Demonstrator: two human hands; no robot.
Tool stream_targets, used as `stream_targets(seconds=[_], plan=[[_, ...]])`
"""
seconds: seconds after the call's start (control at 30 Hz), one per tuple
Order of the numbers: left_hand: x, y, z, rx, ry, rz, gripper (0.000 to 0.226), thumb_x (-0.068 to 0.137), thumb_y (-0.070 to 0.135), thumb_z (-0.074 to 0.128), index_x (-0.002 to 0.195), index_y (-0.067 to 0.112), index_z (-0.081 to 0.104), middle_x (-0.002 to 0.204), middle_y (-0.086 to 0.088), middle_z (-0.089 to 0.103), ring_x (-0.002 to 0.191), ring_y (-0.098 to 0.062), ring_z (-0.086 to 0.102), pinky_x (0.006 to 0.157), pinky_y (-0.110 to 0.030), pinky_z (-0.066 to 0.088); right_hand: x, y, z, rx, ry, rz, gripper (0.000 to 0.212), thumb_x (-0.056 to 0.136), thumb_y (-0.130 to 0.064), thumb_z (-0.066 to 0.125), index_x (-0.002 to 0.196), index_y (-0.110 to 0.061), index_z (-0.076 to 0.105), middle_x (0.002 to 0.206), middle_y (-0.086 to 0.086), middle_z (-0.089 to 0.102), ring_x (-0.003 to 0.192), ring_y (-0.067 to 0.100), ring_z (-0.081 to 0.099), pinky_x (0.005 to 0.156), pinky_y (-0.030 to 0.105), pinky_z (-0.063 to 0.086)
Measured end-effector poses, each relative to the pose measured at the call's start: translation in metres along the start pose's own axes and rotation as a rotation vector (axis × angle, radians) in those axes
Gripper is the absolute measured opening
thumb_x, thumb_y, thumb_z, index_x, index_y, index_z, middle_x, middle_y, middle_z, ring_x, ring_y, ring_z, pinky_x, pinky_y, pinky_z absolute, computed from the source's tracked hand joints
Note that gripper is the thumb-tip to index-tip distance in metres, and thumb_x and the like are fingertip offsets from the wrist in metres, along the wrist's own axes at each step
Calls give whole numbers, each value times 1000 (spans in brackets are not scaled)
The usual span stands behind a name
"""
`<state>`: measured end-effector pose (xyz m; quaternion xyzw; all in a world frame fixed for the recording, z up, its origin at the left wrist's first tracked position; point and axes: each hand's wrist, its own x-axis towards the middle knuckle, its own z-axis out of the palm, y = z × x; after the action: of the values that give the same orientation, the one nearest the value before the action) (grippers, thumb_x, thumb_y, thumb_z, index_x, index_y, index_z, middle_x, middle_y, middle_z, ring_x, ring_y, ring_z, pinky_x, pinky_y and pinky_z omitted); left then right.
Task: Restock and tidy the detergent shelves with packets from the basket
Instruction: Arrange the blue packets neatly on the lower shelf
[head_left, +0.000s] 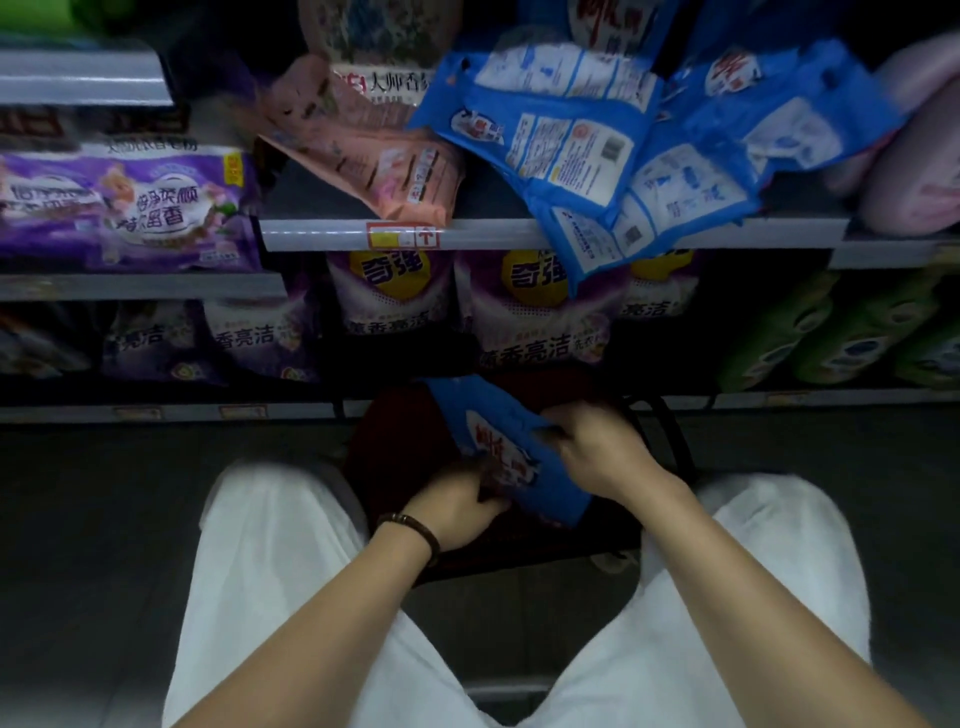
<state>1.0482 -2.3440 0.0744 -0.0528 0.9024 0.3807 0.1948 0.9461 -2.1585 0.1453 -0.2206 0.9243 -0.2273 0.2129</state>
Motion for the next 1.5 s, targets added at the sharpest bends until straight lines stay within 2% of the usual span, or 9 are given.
stream_targets(seconds=[0.1,0.33,0.63,0.77,0.9,1.0,1.1,1.2,1.5], plan=[[-11,36,12,-228,48,35,53,92,42,77,139,43,53,138,19,59,128,-4,55,104,-20,44,-15,-16,-32,7,152,-20,41,99,-41,65,64,-23,52,66,-3,62,68,24,64,60,43,47],[-28,105,33,-371,378,-76,112,68,70,80,157,36,21,142,11,44,129,-12,49,109,-42,50,-43,-70,-99,206,333,-82,50,98,-40,70,62,-12,49,51,-2,45,48,13,44,54,36,35],[-38,145,-5,-802,614,-81,56,96,-5,46,140,27,58,124,-3,71,117,-24,69,97,-43,58,-60,-106,-133,391,523,-193,58,99,-51,60,67,-4,53,53,7,53,50,19,53,53,42,48],[-39,159,-18,-1114,628,-154,20,106,10,52,105,25,66,110,-9,77,100,-34,76,89,-61,61,-71,-88,-135,907,485,-92,55,104,-55,53,88,-10,79,73,7,78,70,23,77,57,32,57],[-45,174,-34,-1351,535,-145,15,109,20,52,115,27,64,101,-4,81,88,-29,80,82,-64,61,-83,-47,-115,490,683,225,27,91,-49,73,100,-24,74,98,-5,76,97,21,72,86,35,56],[-50,188,-48,-1404,509,-42,16,108,16,54,116,22,66,97,-5,82,82,-27,80,73,-51,64,-84,-32,-99,644,497,328,67,72,-67,81,124,-29,65,118,-1,70,109,23,70,94,35,55],[-49,202,-64,-1495,464,31,24,105,14,57,127,18,66,109,-13,80,90,-32,80,74,-48,64,-81,-28,-99,1041,472,250,92,55,-72,90,133,-32,61,119,-3,77,105,19,77,99,48,60],[-38,213,-83,-1533,450,77,27,103,12,60,129,12,66,111,-16,79,92,-31,79,83,-46,62,-74,-35,-114,1276,576,91,72,73,-32,96,135,-22,60,117,8,79,104,27,79,97,55,61],[60,241,-154,-1321,397,93,32,100,35,65,130,24,64,116,-11,79,105,-35,76,91,-59,60,6,-46,-185,1176,832,-120,55,85,-10,88,131,-27,64,106,-5,81,95,13,80,82,39,67]])
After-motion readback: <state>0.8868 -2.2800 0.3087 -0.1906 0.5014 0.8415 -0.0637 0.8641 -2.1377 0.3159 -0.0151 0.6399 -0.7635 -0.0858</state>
